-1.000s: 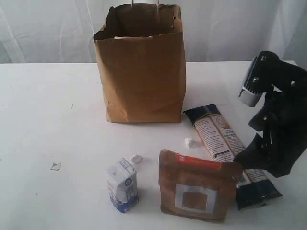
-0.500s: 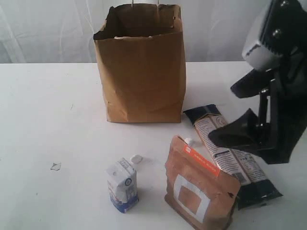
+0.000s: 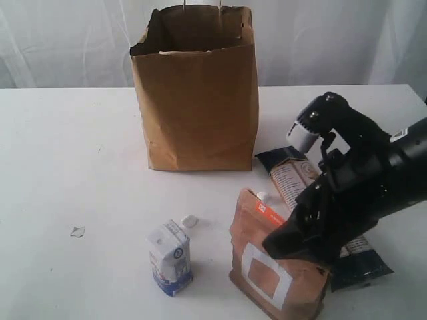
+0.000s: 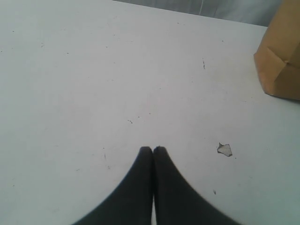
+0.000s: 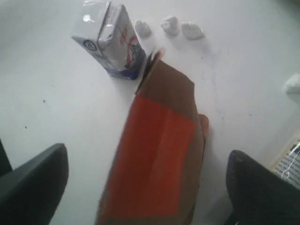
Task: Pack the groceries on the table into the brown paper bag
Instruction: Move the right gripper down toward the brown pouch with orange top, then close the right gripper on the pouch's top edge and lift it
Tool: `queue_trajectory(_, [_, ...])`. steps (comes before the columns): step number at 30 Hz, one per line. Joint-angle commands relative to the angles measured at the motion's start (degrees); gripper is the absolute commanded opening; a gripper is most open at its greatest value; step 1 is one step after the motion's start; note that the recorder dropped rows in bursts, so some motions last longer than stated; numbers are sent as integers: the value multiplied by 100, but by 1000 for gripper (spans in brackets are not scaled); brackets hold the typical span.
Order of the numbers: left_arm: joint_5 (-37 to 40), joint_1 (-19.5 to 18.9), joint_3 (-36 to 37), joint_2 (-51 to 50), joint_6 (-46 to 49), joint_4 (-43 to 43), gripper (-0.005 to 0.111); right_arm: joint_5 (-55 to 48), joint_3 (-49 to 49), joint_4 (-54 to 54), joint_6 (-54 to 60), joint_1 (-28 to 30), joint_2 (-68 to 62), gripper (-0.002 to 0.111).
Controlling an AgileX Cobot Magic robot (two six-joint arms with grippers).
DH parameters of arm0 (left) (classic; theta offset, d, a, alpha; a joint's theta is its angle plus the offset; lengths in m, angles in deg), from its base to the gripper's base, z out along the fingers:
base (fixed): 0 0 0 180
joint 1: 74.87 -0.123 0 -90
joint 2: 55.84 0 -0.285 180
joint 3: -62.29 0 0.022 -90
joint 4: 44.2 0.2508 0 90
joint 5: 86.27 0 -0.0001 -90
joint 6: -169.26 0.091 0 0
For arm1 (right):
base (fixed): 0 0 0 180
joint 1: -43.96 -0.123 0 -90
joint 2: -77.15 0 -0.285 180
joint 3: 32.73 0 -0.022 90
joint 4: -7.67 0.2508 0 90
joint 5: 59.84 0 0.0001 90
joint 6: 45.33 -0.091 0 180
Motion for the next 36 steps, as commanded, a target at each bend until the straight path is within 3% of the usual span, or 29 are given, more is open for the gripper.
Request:
queue_trajectory(1, [-6,-26,50,20,2,-36,0,63,33,-265,-6,-1,-307,84])
queue_trajectory(8, [-6,-26,50,20,2,-36,0,474,33,-1213,-71,-888,-886,84])
queue_trajectory(15, [-6,-26,50,20,2,-36,0,620,33,-1685,-848,-970,-1167,84])
queue_trajectory(18, [-6,-26,50,20,2,-36,0,595,33,-1698,-848,-970,-1157,74])
queue_trajectory(25, [-6,-26,50,20,2,-36,0,698,33,-1892,-848,-970,-1169,39])
queue_trajectory(36, [-6,-26,50,20,2,-36,0,254,-223,-1892,-848,-970,-978,21])
